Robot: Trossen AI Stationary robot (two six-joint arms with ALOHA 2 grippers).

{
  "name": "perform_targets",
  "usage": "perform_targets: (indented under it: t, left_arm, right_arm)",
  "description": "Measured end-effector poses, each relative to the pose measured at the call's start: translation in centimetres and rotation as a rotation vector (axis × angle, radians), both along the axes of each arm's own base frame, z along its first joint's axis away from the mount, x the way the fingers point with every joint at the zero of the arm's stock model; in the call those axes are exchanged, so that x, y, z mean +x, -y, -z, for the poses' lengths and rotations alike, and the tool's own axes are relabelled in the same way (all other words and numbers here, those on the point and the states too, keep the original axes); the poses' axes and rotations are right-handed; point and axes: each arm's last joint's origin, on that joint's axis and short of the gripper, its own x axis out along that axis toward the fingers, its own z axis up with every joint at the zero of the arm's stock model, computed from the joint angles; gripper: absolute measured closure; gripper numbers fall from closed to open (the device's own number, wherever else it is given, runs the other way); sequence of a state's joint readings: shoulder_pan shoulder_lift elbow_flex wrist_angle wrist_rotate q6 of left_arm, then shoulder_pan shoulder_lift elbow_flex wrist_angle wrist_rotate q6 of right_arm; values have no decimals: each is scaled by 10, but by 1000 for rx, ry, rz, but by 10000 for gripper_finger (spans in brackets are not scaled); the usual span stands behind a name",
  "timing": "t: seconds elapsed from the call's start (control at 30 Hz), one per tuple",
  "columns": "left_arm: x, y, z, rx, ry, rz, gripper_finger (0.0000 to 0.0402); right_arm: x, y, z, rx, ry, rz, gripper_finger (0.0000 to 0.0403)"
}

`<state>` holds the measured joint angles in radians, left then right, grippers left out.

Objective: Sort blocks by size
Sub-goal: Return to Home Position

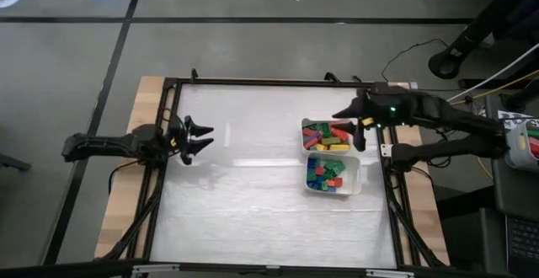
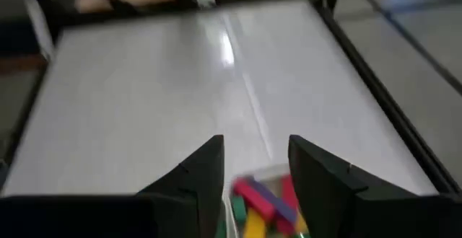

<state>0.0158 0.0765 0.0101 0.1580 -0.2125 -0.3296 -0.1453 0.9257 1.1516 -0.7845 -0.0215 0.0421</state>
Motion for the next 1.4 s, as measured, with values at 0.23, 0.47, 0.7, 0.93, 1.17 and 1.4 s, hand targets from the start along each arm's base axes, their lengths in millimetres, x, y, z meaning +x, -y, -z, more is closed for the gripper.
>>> perform_targets:
  t: [0.23, 0.47, 0.7, 0.93, 1.17, 1.4]
  left_arm:
    - [-4, 0, 1, 5, -6, 0, 189]
    - [-3, 0, 4, 44, -44, -3, 189]
    - [-3, 0, 4, 48, -44, -3, 189]
    - [-3, 0, 4, 50, -43, -4, 189]
    - [-4, 0, 3, 104, -44, -12, 189]
    - [-4, 0, 4, 115, -52, -17, 189]
  right_arm:
    - [-29, -5, 57, 116, 242, 45, 248]
    - [-45, -7, 116, 213, 406, 78, 248]
    - [-67, -10, 138, 238, 473, 84, 249]
    - [-91, -12, 150, 214, 613, 132, 249]
    - [-87, -12, 163, 216, 558, 133, 249]
    - [-82, -11, 186, 224, 475, 147, 249]
